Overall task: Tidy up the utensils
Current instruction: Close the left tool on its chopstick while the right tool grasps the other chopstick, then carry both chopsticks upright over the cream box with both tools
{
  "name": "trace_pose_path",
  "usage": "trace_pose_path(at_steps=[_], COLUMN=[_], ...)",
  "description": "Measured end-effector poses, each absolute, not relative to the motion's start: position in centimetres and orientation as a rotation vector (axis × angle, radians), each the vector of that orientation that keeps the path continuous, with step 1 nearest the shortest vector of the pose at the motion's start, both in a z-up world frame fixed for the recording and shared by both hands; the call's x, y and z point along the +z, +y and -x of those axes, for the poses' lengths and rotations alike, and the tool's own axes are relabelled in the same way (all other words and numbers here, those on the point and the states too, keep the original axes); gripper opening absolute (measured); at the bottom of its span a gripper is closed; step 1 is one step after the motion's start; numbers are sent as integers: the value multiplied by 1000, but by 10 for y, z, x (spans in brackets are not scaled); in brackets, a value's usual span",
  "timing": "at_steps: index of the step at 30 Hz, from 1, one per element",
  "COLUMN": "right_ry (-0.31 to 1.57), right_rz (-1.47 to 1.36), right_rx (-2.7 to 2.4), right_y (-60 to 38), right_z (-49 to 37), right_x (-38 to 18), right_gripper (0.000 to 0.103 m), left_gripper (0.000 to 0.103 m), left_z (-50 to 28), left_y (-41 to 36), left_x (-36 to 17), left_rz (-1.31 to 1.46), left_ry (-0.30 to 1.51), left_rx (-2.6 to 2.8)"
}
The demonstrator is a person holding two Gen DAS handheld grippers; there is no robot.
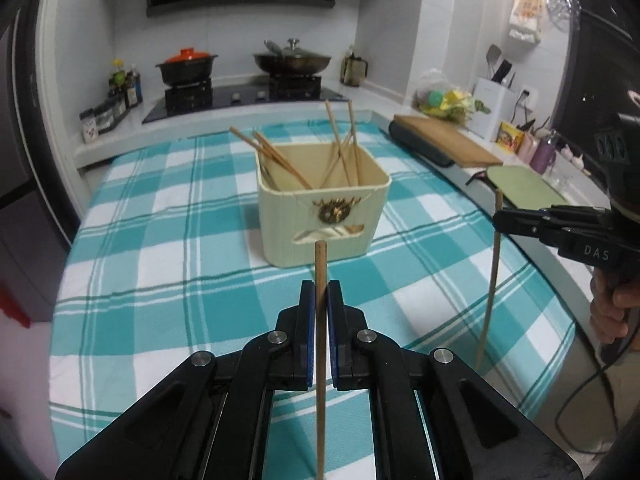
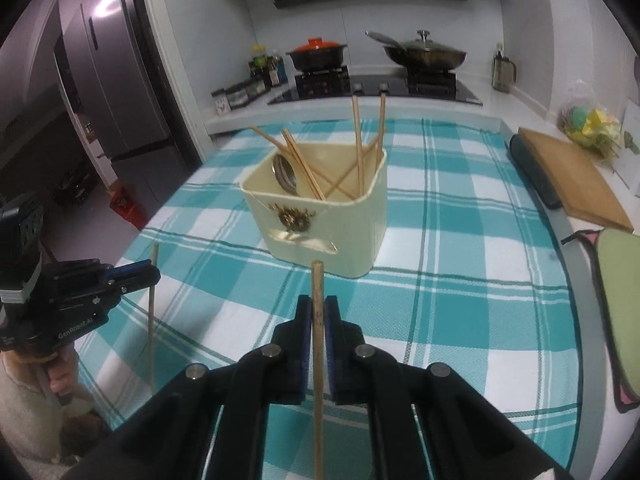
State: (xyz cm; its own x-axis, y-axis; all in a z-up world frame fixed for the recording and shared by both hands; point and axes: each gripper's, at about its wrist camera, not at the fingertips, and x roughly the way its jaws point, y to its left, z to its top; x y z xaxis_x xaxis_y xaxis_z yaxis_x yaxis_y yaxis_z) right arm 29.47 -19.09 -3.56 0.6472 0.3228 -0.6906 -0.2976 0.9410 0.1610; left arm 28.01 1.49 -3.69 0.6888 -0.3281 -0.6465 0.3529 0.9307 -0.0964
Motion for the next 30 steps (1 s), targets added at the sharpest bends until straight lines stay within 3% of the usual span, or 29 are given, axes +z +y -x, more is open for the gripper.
trace_pose_path(at_steps=[18,30], right_ry=[468,335], right_rz=[15,62], right_rx=[321,324], right_y=[-180,-161], right_z=[-251,-310], right_x=[61,126], right_gripper=[6,6], left_gripper=[4,4], left_z=[-270,-355], left_y=[26,12], left_x=[62,130], left_rz=[68,66], left_ry=[467,337], left_rx=[-390,-344])
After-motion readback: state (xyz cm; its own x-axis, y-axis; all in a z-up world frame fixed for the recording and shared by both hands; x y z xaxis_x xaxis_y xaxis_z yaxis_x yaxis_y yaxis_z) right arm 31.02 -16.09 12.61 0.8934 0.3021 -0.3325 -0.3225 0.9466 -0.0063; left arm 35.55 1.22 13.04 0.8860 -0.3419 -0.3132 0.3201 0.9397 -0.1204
